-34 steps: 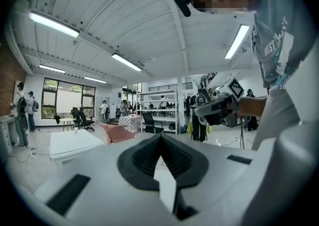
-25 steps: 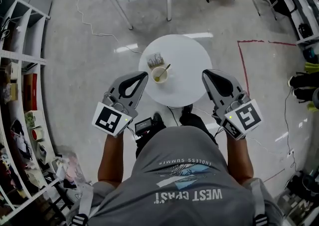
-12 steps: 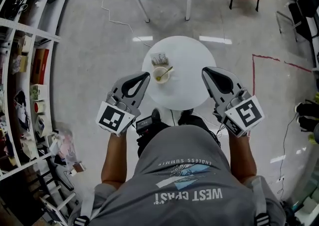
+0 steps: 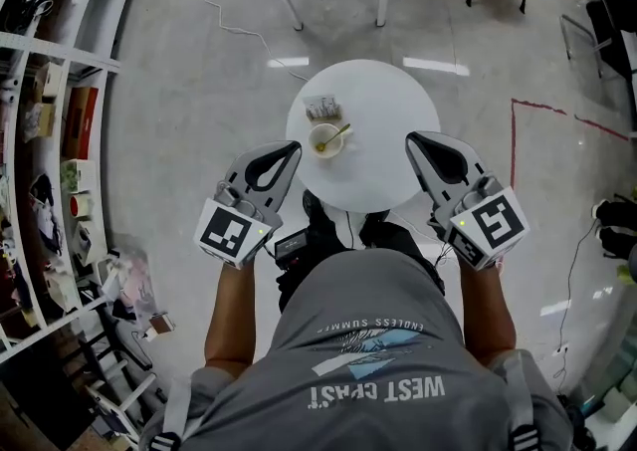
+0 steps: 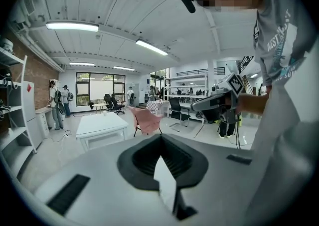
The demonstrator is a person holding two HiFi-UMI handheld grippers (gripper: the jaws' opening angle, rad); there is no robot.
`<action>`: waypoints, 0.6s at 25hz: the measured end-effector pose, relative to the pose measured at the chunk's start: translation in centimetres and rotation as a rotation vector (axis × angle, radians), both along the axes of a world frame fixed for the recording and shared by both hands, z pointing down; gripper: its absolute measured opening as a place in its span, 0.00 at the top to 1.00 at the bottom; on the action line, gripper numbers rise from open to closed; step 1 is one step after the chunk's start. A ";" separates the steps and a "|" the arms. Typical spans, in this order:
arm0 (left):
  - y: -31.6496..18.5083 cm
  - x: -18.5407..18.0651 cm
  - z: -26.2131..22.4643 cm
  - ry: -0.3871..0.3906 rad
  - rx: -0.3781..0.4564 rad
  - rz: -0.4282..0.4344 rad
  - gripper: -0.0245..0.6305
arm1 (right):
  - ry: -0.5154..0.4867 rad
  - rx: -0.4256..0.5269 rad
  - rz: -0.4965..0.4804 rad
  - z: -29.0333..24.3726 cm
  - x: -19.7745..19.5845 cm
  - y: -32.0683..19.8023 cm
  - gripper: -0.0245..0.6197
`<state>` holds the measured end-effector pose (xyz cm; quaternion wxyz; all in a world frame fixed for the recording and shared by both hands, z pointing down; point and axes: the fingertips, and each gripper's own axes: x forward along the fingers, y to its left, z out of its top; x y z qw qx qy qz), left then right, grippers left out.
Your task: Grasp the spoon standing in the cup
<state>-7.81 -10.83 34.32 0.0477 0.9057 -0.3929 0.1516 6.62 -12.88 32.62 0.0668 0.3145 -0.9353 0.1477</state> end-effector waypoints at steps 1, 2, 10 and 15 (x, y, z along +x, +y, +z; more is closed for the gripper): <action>-0.3 0.1 0.2 0.001 -0.003 0.010 0.97 | -0.011 0.007 0.011 -0.1 -0.1 -0.2 0.96; -0.6 0.2 0.5 -0.004 -0.006 0.025 0.97 | -0.015 0.005 0.021 -0.1 -0.2 -0.4 0.96; -1.7 -0.1 3.6 -0.013 -0.063 0.098 0.97 | 0.045 -0.080 0.048 2.3 -0.8 -0.6 0.96; -2.5 0.0 5.3 -0.017 -0.096 0.124 0.97 | 0.059 -0.113 0.062 3.5 -0.9 -1.0 0.96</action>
